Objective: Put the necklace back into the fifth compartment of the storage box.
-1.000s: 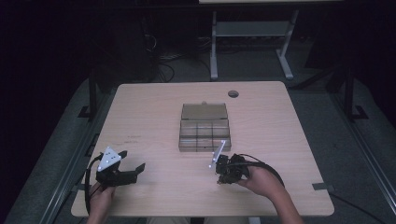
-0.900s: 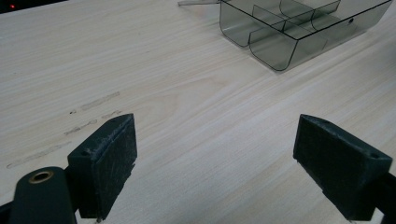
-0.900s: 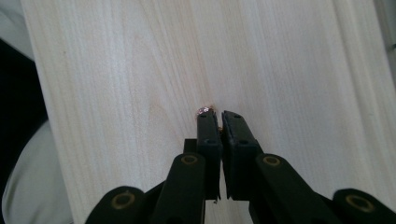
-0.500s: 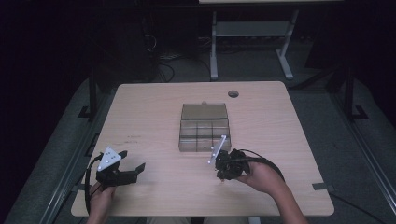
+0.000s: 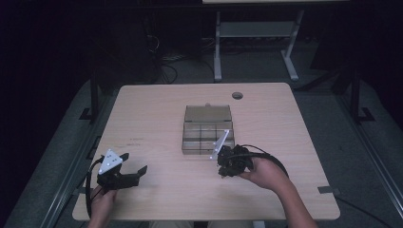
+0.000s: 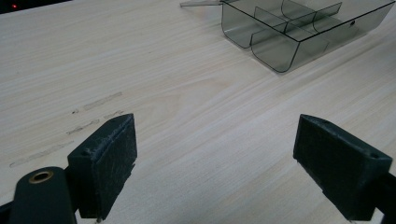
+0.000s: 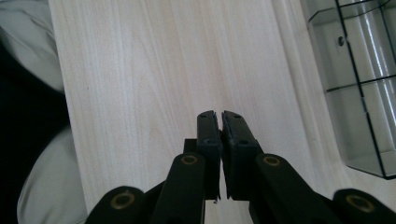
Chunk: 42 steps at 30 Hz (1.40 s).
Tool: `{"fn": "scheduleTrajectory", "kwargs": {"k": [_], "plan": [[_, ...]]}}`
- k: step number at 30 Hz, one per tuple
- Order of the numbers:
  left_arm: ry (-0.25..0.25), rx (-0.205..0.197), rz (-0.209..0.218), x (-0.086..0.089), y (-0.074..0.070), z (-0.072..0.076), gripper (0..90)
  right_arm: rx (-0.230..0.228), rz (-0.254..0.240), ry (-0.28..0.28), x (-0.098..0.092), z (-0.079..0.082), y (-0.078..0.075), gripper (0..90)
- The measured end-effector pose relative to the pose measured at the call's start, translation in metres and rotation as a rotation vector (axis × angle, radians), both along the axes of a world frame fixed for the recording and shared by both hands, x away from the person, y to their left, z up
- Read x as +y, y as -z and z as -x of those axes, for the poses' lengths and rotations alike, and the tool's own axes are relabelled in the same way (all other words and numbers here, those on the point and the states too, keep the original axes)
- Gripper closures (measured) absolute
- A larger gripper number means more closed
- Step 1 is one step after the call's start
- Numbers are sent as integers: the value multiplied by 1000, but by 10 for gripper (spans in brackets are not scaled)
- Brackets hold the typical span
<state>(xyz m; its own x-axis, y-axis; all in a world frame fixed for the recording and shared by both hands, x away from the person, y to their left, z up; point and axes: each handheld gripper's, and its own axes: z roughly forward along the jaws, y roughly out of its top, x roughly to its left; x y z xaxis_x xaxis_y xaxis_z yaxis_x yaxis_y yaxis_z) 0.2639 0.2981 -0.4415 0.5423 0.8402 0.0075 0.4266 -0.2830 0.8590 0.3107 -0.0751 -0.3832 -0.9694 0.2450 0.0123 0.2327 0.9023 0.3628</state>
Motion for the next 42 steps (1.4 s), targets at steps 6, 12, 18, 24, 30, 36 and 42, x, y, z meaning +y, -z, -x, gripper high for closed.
{"fn": "scheduleTrajectory", "kwargs": {"k": [6, 12, 18, 24, 30, 36, 42], "plan": [[4, -4, -13, 0, 0, 0, 130, 16, -9, 11, -1, -9, -5, 861], [-8, -10, -4, 2, -1, -1, 130, 15, -2, 12, 2, -16, -11, 861], [-6, -13, -8, 1, -1, 0, 130, 5, 31, 4, 8, -21, -17, 861], [-5, -13, -8, 0, -1, 0, 130, 1, 40, 2, 13, -29, -21, 861], [-7, -13, -4, 0, 0, -1, 130, -4, 36, 2, 17, -39, -29, 861], [-12, -11, 4, 3, -1, 0, 130, 0, 28, 4, 20, -45, -34, 860], [-12, -11, 5, 3, -1, 0, 130, 5, 23, 24, 21, -56, -36, 861]]}}
